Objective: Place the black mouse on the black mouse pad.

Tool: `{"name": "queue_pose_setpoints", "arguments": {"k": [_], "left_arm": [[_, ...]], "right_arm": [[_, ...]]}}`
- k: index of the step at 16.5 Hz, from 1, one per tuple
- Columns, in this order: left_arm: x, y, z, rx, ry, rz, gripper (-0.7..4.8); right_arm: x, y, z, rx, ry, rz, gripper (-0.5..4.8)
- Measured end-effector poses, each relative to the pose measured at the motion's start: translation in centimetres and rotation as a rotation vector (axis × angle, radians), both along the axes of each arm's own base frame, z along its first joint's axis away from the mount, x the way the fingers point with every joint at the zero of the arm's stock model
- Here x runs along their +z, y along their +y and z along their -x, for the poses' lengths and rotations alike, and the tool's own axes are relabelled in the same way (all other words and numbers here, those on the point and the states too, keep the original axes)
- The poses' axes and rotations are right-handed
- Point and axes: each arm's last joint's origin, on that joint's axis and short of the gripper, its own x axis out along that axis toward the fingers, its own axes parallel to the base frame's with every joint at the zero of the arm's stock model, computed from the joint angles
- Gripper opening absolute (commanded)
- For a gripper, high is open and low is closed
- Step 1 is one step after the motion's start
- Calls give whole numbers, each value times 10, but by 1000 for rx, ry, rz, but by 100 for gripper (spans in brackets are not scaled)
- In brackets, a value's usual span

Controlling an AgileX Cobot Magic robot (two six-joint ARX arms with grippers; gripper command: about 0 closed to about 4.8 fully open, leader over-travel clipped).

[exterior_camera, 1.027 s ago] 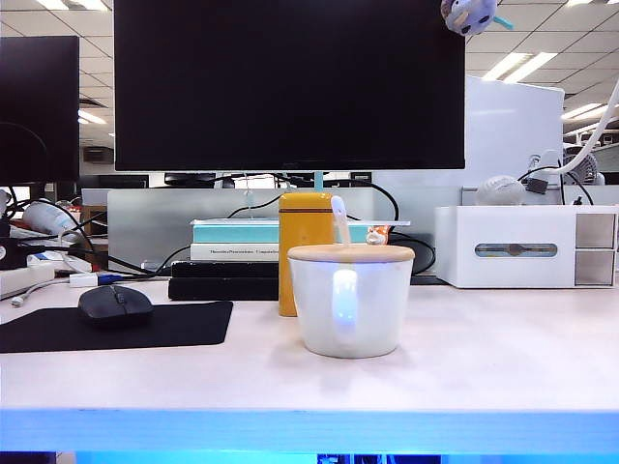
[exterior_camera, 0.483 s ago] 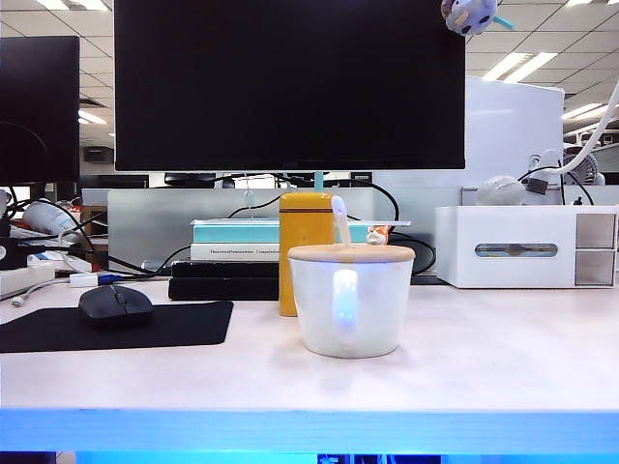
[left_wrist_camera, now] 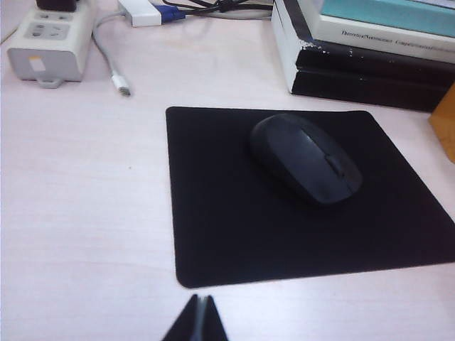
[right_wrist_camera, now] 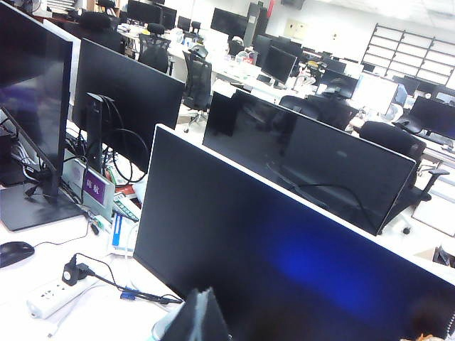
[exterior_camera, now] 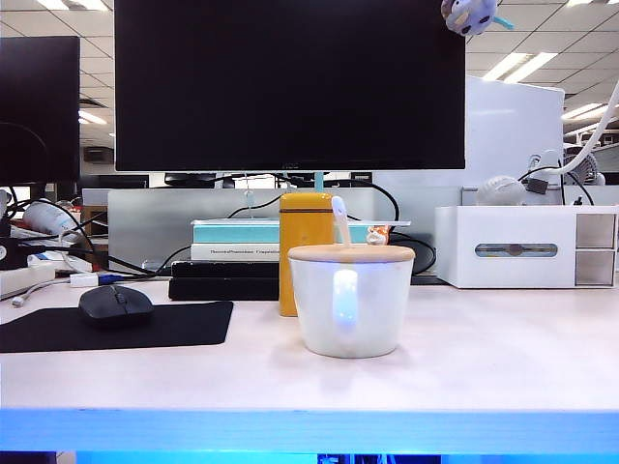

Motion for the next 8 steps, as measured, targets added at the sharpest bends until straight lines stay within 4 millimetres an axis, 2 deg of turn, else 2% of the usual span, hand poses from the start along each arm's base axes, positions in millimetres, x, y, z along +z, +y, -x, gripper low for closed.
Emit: {"name": "queue_pose_setpoints", "arguments": {"k": [3, 6, 8], "left_arm": [[0, 0, 0, 0, 0, 0, -2], [0, 0, 0, 0, 0, 0, -2], [0, 0, 0, 0, 0, 0, -2]], "right_arm": [[-2, -7, 7, 0, 23, 22, -1], [-6, -23, 24, 0, 15, 15, -1], [-32, -31, 31, -9, -47, -44, -1]]}}
